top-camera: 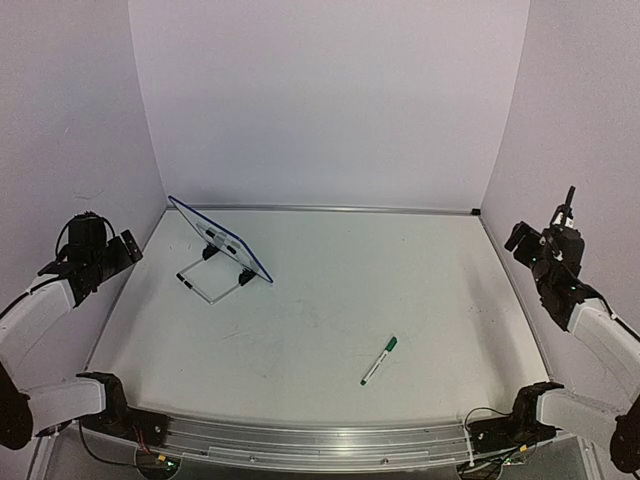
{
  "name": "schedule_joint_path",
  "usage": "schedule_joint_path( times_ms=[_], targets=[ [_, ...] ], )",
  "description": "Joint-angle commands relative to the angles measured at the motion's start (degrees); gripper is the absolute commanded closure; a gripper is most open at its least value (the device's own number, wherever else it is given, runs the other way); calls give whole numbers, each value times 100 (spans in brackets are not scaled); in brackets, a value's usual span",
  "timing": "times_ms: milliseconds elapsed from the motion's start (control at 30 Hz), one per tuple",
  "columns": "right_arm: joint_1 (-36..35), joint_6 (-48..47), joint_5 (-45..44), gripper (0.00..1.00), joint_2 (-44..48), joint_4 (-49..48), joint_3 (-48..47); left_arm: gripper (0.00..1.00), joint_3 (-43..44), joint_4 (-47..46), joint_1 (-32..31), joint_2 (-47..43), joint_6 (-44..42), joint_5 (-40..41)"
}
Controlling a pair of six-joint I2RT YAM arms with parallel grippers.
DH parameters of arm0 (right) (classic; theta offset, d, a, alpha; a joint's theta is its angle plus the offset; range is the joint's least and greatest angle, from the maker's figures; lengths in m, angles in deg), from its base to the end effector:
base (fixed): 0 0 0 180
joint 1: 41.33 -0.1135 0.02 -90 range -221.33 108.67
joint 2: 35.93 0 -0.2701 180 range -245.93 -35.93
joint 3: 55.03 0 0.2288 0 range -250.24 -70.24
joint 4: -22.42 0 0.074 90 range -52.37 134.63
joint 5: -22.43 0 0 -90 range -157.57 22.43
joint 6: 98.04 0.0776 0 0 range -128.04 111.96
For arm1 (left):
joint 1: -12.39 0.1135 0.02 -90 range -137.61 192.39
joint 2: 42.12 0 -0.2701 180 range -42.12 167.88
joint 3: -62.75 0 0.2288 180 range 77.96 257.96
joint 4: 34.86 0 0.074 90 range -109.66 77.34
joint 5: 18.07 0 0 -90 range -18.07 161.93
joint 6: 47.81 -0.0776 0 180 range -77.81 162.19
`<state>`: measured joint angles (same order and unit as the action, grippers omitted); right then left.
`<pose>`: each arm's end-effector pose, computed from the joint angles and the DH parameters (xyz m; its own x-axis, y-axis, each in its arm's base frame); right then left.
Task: Write a sentence on the whiteboard
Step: Move the whiteboard stand to the center of the board.
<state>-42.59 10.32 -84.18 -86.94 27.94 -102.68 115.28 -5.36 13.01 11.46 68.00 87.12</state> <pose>0.2255 -0.0172 0.2871 -0.0642 0.3005 -0.9516 0.2966 0.9162 0.2693 0.2164 0.0227 0.2510 -0.3548 -0.4240 -0.8333 -0.4338 0.8641 -0.2551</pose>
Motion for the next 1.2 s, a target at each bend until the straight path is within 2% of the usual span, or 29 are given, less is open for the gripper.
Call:
schedule_joint_path(
  times_ms=[0,167,300,500,567,867,1167],
  targets=[
    [11,57,7,2,192,389,38,1,587,731,-10,186,276,-89],
    [11,11,495,2,196,596,-90,1,1147,1038,-10,805,440,-578],
    [11,-29,1214,2,50,841,-260,2,1507,1058,-25,1595,672,-914],
    [11,-18,2429,2,-362,1264,-579,3,2104,1011,-594,2944,841,-1017],
    [6,-42,2708,2,-449,1387,-682,5,2181,836,-613,3360,929,-1256],
    [1,-181,3055,4,-369,1682,-719,38,2741,593,-676,4814,1005,-1771],
    [4,-193,3256,5,-559,1698,-870,57,2907,666,-684,5378,978,-1635]
  ],
)
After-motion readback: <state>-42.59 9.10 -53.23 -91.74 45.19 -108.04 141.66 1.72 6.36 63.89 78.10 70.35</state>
